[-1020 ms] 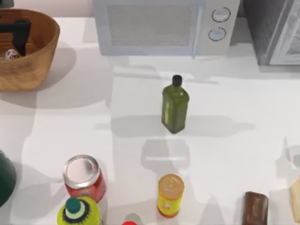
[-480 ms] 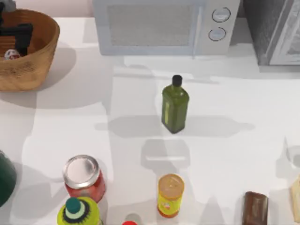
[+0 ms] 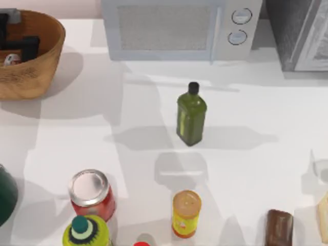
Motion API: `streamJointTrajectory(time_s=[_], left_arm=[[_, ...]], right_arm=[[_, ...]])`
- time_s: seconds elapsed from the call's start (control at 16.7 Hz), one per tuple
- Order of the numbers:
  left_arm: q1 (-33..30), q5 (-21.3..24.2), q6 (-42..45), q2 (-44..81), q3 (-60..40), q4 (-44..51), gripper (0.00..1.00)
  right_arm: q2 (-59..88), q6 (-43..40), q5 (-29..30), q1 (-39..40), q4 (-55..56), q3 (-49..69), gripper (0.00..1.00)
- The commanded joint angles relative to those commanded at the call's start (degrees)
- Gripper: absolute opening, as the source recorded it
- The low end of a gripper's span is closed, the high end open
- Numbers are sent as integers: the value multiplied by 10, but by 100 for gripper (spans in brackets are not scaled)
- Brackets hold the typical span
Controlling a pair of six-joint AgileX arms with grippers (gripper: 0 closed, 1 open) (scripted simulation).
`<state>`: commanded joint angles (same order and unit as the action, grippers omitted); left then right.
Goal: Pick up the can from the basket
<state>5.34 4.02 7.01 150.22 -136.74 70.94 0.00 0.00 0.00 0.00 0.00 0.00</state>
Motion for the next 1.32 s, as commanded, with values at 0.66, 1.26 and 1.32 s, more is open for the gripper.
streamJointTrajectory(time_s=[0.66,1.26,1.32], left_arm=[[0,0,0,0,0,0,40],[0,0,0,0,0,0,0],[0,0,0,0,0,0,0]], right_arm=[[0,0,0,0,0,0,100],[0,0,0,0,0,0,100],[0,0,0,0,0,0,100]])
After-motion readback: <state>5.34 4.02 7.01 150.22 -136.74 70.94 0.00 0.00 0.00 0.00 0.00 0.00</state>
